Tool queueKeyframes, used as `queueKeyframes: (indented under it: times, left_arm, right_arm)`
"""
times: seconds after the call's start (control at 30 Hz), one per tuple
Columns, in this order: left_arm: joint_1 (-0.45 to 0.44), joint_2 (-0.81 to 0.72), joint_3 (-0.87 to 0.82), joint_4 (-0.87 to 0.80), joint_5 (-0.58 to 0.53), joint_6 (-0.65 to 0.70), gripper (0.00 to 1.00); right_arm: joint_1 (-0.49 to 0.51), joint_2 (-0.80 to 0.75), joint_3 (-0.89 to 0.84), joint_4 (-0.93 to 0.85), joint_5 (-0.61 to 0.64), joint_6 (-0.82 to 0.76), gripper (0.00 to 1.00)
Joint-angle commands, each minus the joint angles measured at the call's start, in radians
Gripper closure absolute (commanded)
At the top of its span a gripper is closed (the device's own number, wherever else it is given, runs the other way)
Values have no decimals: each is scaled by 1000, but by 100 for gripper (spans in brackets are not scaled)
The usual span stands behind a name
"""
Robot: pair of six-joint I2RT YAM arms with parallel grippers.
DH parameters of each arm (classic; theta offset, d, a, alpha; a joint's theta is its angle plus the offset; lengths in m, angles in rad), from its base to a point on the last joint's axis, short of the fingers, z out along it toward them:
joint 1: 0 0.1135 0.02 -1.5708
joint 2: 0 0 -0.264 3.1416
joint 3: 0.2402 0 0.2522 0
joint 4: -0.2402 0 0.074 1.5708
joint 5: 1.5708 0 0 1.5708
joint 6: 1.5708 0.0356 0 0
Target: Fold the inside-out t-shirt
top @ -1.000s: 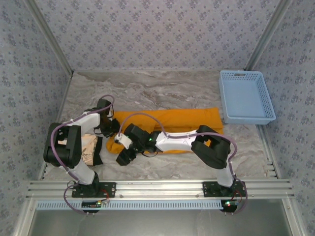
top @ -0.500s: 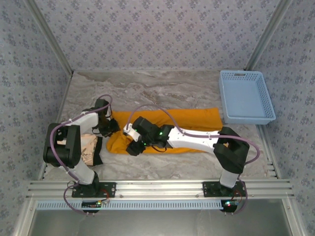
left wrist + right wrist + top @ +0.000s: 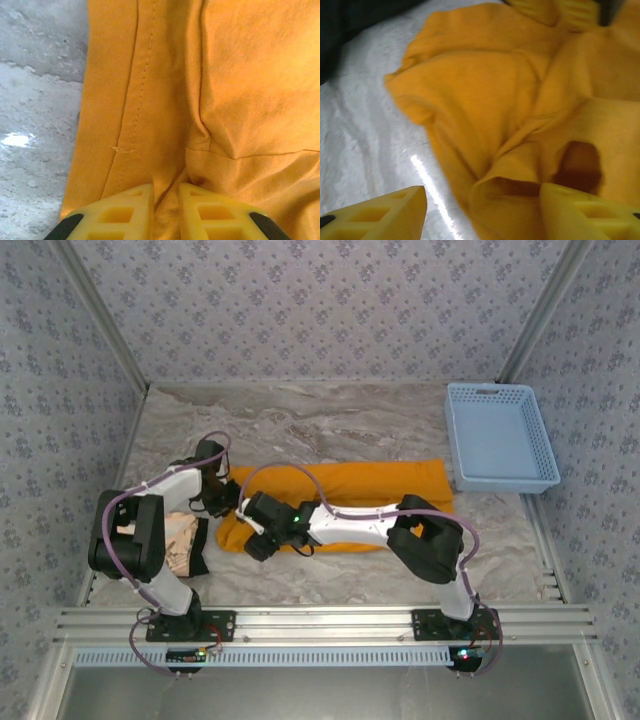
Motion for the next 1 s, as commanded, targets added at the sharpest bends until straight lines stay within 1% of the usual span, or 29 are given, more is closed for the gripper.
queueKeyframes:
  times: [0.0,0.07,0.23,0.33,0.4,0.5,0.53,0.6,0.7,0.8,0.87,0.97]
  left_arm:
    - [-6,-22,37,-27,-4,10,78]
    - [-6,-21,34,-21,2,10,78]
    - [-4,-9,38,-22,11,15,78]
    - [-4,-23,26,-4,8,7,78]
    - [-3,-18,28,-3,4,12,78]
    - [-3,-6,27,0,20,9,78]
    - [-3,-7,21,8,23,3,78]
    - [-3,-4,16,15,23,2,78]
    - [-3,1,24,1,26,7,78]
    - [-3,-10,17,7,20,3,78]
    - [-3,-5,21,9,14,6,78]
    - [-3,5,26,6,27,1,78]
  right_arm:
    - [-29,25,43,-39,25,111,37]
    - [-37,40,48,-43,-30,132,37]
    - [-35,63,64,-85,-52,184,33]
    - [-37,55,51,-74,-111,205,32]
    - [-35,58,47,-57,-138,187,33]
    - [-52,67,58,-34,-182,149,39]
    - [-61,67,58,-18,-206,146,39]
    - [-73,69,62,-4,-207,138,38]
    - [-85,83,83,-20,-175,137,34]
    - [-95,93,79,4,-215,156,34]
    - [-93,101,70,37,-253,146,41]
    - [-93,111,68,47,-279,133,61]
